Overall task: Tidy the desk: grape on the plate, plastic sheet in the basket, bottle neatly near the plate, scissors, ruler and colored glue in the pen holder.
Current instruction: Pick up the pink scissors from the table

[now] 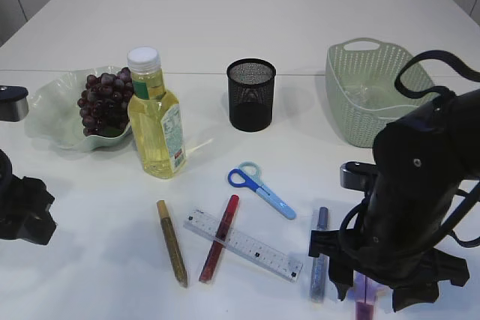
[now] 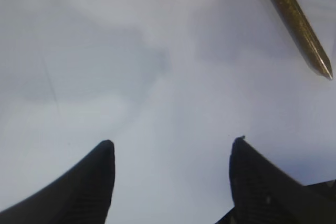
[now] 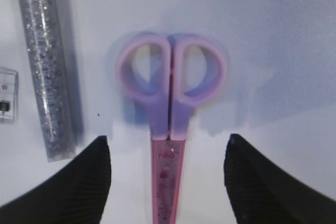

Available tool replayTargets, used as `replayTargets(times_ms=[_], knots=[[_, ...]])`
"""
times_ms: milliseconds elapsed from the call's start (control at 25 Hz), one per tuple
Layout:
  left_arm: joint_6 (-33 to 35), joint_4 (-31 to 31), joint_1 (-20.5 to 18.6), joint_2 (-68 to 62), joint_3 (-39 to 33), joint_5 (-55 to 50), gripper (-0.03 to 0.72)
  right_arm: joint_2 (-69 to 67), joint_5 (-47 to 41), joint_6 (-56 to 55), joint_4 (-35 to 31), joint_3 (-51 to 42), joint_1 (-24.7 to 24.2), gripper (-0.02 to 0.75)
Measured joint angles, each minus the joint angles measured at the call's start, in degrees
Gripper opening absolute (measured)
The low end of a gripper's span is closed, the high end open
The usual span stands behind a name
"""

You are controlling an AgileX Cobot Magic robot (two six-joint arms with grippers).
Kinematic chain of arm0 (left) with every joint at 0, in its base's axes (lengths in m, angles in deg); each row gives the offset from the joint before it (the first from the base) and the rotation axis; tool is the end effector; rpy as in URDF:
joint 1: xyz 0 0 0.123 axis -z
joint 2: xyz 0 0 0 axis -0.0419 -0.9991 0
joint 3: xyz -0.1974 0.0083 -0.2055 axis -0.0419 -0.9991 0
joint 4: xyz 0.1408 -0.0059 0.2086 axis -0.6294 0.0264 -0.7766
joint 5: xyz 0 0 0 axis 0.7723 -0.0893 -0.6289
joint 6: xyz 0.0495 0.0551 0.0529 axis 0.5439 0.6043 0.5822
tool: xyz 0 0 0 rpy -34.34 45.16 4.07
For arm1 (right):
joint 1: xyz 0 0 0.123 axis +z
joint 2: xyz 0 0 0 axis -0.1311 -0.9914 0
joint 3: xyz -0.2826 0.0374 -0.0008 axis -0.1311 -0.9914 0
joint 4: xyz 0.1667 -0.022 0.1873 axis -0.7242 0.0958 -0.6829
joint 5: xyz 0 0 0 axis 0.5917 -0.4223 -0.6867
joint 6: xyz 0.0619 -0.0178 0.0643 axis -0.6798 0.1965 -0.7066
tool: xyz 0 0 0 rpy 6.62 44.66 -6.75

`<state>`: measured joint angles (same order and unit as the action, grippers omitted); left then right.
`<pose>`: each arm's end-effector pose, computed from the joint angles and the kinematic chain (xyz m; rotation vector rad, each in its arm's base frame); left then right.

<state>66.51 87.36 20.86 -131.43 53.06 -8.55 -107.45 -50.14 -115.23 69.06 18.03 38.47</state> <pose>0.2138 -0.0927 0.2233 0.2380 2.8805 -0.1334 0.2340 0.1417 0.1379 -0.4262 -3.1044 -0.0141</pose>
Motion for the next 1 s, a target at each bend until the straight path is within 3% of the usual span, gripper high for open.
replayTargets(times_ms=[1000], knots=[[0.0, -0.6, 0.0, 0.0, 0.0, 0.0, 0.498, -3.4, 2.4, 0.1, -0.1, 0.1, 0.0, 0.522]])
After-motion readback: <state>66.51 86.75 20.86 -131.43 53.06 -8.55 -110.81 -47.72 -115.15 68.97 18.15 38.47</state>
